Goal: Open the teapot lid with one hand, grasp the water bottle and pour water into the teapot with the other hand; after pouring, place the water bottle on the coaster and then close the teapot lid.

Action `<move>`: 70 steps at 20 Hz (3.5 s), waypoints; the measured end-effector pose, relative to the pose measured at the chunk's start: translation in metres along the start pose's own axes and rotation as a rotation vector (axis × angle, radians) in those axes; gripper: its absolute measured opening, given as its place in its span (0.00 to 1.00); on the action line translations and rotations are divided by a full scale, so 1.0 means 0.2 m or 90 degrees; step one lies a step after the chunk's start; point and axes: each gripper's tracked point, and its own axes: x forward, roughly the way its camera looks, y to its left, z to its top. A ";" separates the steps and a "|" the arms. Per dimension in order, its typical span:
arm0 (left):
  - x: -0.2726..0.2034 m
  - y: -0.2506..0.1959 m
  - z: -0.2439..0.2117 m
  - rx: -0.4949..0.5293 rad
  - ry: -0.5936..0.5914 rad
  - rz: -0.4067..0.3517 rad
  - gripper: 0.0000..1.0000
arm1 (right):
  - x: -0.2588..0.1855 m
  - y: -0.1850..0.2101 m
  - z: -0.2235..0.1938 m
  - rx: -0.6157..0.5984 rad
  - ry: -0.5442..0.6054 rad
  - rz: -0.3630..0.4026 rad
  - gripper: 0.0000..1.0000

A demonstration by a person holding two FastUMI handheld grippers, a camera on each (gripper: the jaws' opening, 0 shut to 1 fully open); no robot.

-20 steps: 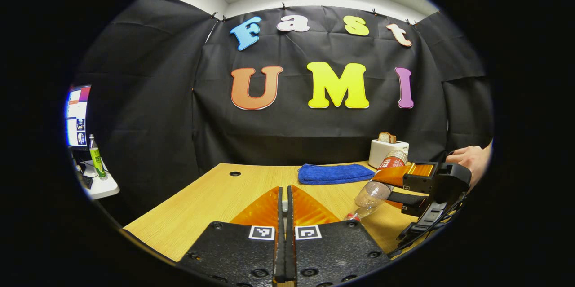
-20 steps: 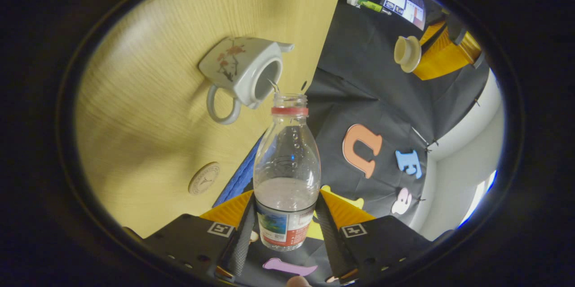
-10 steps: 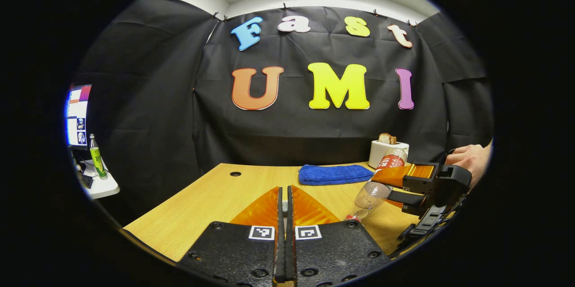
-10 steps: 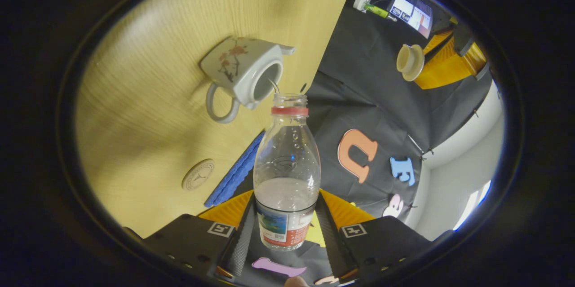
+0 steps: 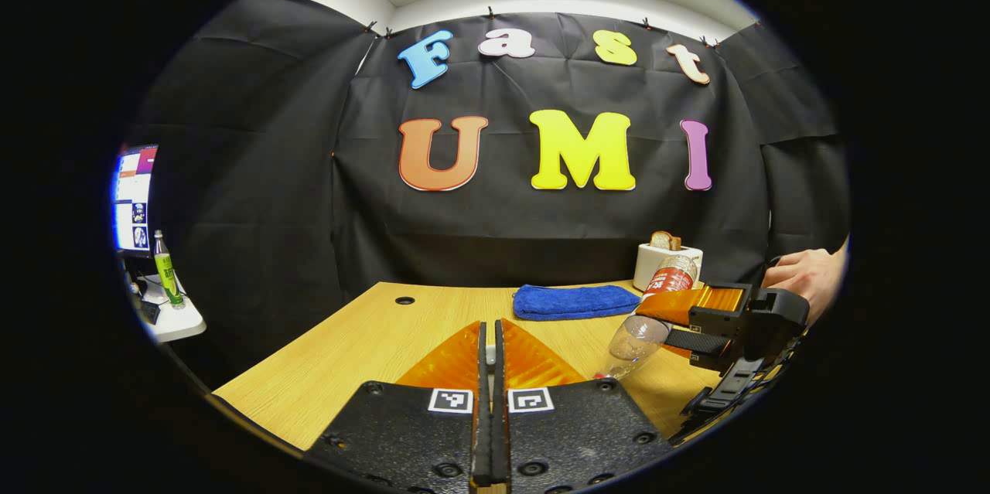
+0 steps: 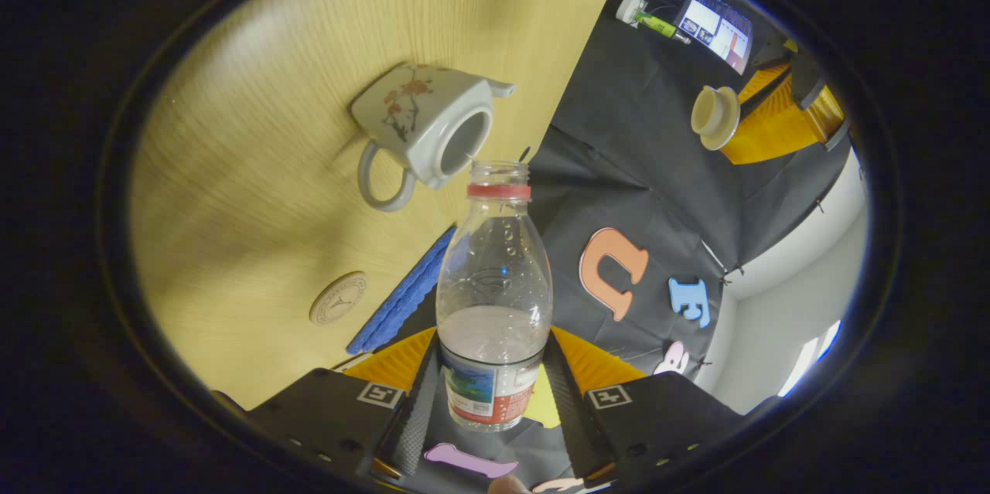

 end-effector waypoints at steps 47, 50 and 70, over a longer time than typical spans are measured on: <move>0.02 -0.07 -0.02 -0.005 0.006 -0.004 0.03 | 0.47 0.40 -0.37 1.367 0.107 0.093 0.72; 0.03 -0.06 -0.04 -0.005 0.009 -0.003 0.03 | 0.47 0.41 -0.37 1.367 0.110 0.091 0.75; 0.08 -0.26 -0.12 -0.031 0.023 -0.039 0.03 | 0.07 0.36 -0.51 1.406 0.121 0.027 0.94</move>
